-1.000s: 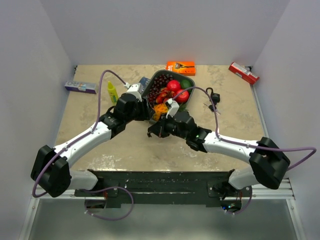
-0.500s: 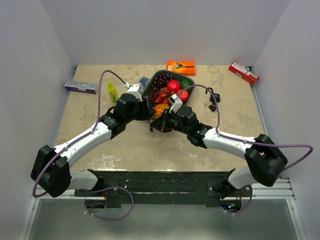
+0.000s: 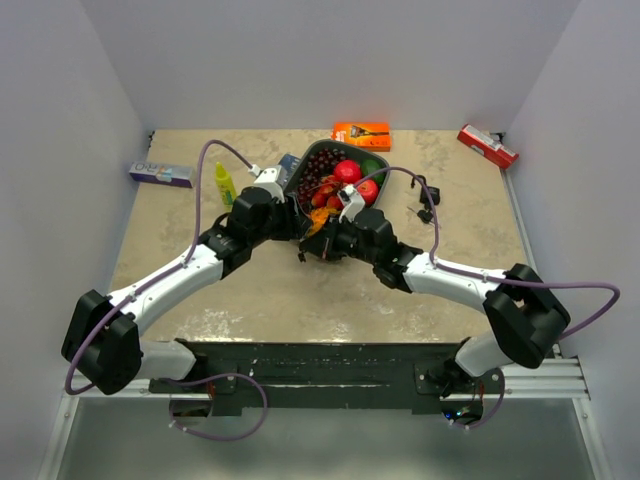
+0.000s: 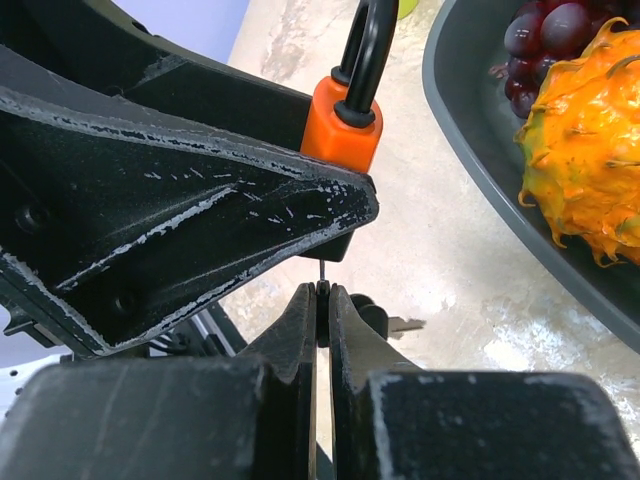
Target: Unlock with the key
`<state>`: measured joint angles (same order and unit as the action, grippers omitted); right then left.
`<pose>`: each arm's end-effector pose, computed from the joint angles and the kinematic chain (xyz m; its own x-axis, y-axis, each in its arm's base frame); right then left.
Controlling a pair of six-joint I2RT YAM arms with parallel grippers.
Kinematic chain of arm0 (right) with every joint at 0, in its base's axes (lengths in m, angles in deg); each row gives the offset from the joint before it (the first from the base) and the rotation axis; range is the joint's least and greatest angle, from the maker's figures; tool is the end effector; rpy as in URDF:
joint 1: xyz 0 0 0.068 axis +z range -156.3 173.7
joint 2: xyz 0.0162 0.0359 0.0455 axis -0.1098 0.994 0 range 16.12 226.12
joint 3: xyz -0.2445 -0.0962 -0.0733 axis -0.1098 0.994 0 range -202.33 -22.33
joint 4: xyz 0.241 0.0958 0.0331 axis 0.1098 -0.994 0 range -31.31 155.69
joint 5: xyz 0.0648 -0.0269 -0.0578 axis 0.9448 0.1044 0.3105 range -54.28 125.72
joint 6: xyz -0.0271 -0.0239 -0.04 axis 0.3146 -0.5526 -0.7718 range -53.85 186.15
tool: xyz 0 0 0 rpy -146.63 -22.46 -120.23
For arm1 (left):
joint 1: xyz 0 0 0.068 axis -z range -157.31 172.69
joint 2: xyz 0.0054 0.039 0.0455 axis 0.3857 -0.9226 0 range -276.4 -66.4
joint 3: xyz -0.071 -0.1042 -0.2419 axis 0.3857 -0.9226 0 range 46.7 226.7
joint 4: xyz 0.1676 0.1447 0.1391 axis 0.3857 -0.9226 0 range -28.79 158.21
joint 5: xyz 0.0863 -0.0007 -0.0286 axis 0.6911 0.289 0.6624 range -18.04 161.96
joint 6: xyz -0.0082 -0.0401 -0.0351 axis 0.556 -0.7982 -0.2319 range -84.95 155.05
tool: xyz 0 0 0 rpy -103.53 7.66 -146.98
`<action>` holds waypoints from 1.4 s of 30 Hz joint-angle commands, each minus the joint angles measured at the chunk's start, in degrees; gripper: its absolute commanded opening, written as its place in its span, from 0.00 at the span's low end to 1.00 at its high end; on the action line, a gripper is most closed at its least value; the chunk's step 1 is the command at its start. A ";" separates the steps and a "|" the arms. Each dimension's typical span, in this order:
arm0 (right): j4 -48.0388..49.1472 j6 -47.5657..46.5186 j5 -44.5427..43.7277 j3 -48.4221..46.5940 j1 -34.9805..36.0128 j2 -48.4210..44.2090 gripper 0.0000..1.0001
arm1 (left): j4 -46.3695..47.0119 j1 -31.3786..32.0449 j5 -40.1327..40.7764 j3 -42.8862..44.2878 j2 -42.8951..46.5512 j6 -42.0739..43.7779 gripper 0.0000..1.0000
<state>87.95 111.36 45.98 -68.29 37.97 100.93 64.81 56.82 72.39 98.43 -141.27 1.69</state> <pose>0.2312 0.2342 0.2382 -0.7184 0.2749 -0.6390 -0.4249 0.5540 0.7159 0.2469 -0.1669 0.2783 -0.6145 -0.2477 -0.7490 0.2607 0.8323 -0.4892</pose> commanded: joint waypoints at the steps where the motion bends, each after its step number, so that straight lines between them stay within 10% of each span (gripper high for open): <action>1: 3.93 0.76 0.02 -0.98 -0.85 -0.88 0.00 | 4.63 -0.38 -0.16 0.39 1.22 0.41 0.00; 42: 12.89 6.56 -16.85 -1.42 -1.56 0.97 0.00 | 6.83 -0.38 -3.94 -1.36 0.16 -1.53 0.00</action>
<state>94.49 117.18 39.05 -67.17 37.95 101.28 71.30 56.27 71.52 97.60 -141.42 1.14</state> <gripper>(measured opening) 0.030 0.524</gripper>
